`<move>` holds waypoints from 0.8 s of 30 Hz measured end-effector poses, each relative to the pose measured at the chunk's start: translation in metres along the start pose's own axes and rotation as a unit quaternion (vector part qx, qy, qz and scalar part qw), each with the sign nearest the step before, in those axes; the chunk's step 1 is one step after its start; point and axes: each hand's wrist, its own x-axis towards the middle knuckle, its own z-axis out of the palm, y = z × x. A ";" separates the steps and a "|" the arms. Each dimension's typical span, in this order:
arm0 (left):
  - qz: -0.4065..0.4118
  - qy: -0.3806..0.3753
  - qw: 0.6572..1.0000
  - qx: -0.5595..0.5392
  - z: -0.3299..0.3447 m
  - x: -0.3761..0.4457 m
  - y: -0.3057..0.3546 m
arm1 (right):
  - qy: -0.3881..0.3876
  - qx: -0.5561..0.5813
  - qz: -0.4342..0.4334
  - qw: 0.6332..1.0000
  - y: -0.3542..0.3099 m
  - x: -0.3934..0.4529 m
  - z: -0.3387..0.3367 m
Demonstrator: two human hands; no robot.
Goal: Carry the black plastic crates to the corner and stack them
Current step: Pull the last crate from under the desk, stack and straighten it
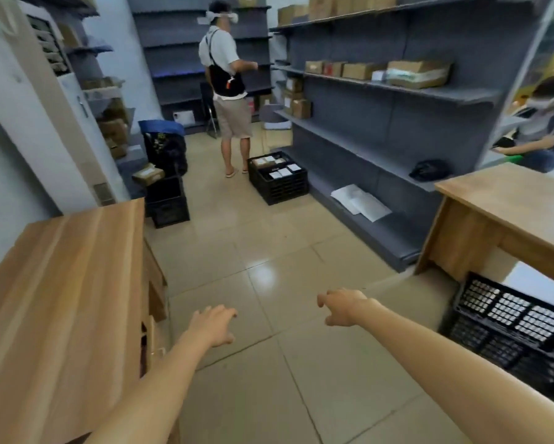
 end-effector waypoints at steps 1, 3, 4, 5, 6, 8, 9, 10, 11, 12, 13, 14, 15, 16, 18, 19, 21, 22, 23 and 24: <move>0.023 0.000 1.000 0.008 -0.010 0.017 0.036 | 0.002 0.003 0.017 1.000 0.033 -0.013 0.002; 0.071 -0.001 0.997 0.022 -0.029 0.049 0.116 | 0.000 0.015 0.061 0.998 0.103 -0.040 0.012; 0.098 0.001 0.995 0.027 -0.038 0.063 0.158 | 0.000 0.025 0.087 0.996 0.140 -0.055 0.019; 0.126 0.005 0.991 0.034 -0.046 0.073 0.201 | -0.002 0.034 0.116 0.993 0.177 -0.073 0.027; 0.157 0.013 0.987 0.042 -0.053 0.082 0.244 | -0.002 0.043 0.145 0.988 0.214 -0.092 0.036; 0.216 0.026 0.974 0.061 -0.064 0.095 0.325 | -0.014 0.056 0.207 0.977 0.284 -0.133 0.059; 0.244 0.032 0.967 0.074 -0.068 0.100 0.362 | -0.029 0.061 0.239 0.969 0.315 -0.153 0.071; 0.270 0.037 0.958 0.088 -0.071 0.105 0.397 | -0.047 0.064 0.267 0.961 0.342 -0.173 0.082; 0.294 0.041 0.950 0.103 -0.074 0.107 0.429 | -0.067 0.067 0.292 0.952 0.364 -0.193 0.092; 0.316 0.044 0.941 0.117 -0.075 0.110 0.458 | -0.079 0.073 0.313 0.943 0.384 -0.210 0.101; 0.335 0.045 0.932 0.133 -0.077 0.113 0.483 | -0.085 0.087 0.331 0.936 0.400 -0.225 0.109; 0.350 0.043 0.924 0.149 -0.077 0.117 0.506 | -0.086 0.104 0.343 0.929 0.414 -0.236 0.117; 0.362 0.040 0.917 0.164 -0.077 0.121 0.526 | -0.083 0.123 0.353 0.924 0.426 -0.244 0.125; 0.370 0.037 0.911 0.178 -0.077 0.128 0.544 | -0.074 0.141 0.362 0.919 0.436 -0.250 0.133; 0.378 0.025 0.903 0.205 -0.074 0.144 0.573 | -0.067 0.164 0.379 0.908 0.448 -0.255 0.149; 0.380 0.018 0.899 0.217 -0.073 0.154 0.585 | -0.068 0.172 0.385 0.904 0.454 -0.255 0.158; 0.386 0.006 0.891 0.237 -0.073 0.173 0.609 | -0.087 0.191 0.394 0.895 0.468 -0.253 0.172; 0.391 0.004 0.887 0.245 -0.074 0.183 0.621 | -0.100 0.198 0.396 0.891 0.478 -0.253 0.176; 0.395 0.005 0.883 0.252 -0.076 0.194 0.631 | -0.109 0.203 0.402 0.886 0.487 -0.252 0.177; 0.400 0.008 0.880 0.255 -0.080 0.206 0.642 | -0.114 0.206 0.409 0.882 0.499 -0.251 0.175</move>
